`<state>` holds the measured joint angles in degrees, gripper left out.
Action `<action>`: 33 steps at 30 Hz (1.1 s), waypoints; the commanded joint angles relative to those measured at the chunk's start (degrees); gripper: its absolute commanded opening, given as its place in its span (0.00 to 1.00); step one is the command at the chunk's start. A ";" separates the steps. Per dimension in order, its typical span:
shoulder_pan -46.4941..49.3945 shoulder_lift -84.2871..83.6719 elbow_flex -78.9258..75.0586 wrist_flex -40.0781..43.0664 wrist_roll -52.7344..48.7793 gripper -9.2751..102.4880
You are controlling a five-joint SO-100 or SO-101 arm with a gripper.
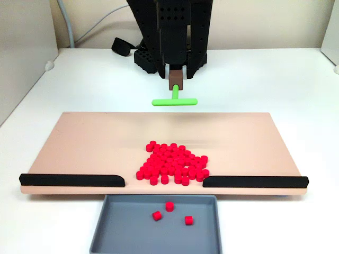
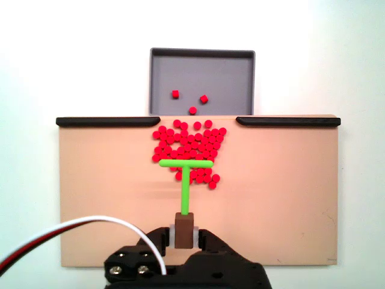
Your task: Gather the right side granules
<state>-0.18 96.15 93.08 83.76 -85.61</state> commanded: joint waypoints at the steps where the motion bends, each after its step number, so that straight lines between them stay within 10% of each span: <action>1: 0.00 1.32 -0.26 0.09 -1.41 0.08; 33: 0.09 1.85 -0.35 0.00 -7.03 0.08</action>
<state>0.26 97.38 93.08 83.76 -92.11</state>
